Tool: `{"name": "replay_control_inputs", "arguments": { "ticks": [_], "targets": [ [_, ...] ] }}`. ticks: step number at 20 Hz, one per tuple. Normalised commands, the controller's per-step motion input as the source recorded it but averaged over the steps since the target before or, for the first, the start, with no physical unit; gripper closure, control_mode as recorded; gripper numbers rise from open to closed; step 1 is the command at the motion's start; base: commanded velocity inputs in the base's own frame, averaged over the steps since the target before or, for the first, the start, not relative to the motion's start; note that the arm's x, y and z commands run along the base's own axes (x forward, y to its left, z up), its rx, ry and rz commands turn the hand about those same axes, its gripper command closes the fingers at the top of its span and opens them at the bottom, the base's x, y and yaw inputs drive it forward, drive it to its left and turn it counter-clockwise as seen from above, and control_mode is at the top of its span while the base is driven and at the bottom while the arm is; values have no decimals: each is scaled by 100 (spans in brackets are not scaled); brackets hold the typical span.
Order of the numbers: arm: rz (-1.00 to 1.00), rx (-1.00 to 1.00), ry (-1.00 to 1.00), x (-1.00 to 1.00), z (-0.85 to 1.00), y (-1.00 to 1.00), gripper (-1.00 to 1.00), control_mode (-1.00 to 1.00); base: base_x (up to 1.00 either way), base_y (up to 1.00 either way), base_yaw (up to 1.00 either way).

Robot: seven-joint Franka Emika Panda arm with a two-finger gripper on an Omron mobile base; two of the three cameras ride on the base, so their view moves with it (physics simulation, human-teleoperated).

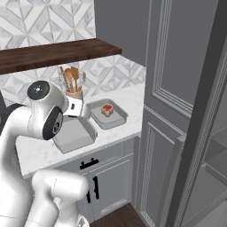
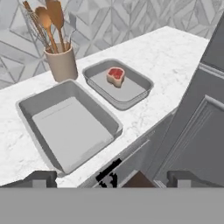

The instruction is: Place one tomato and one steak in each tupperware on the nearby counter, to pack two identical lunches.

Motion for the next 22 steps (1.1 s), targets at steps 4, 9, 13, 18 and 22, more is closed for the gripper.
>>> {"name": "replay_control_inputs", "arguments": {
  "ticks": [4, 9, 13, 18, 22],
  "targets": [
    [-1, 2, -7, -47, 16, 1, -100, 100, -48, 10, 0],
    [0, 0, 0, 0, 0, 0, -100, 100, -100, 38, 0],
    [0, 0, 0, 0, 0, 0, -100, 100, -100, 11, -1],
    [0, 0, 0, 0, 0, 0, -100, 100, -68, -60, -47],
    [0, 0, 0, 0, 0, 0, -100, 100, -53, -61, -58]
  ]
}}
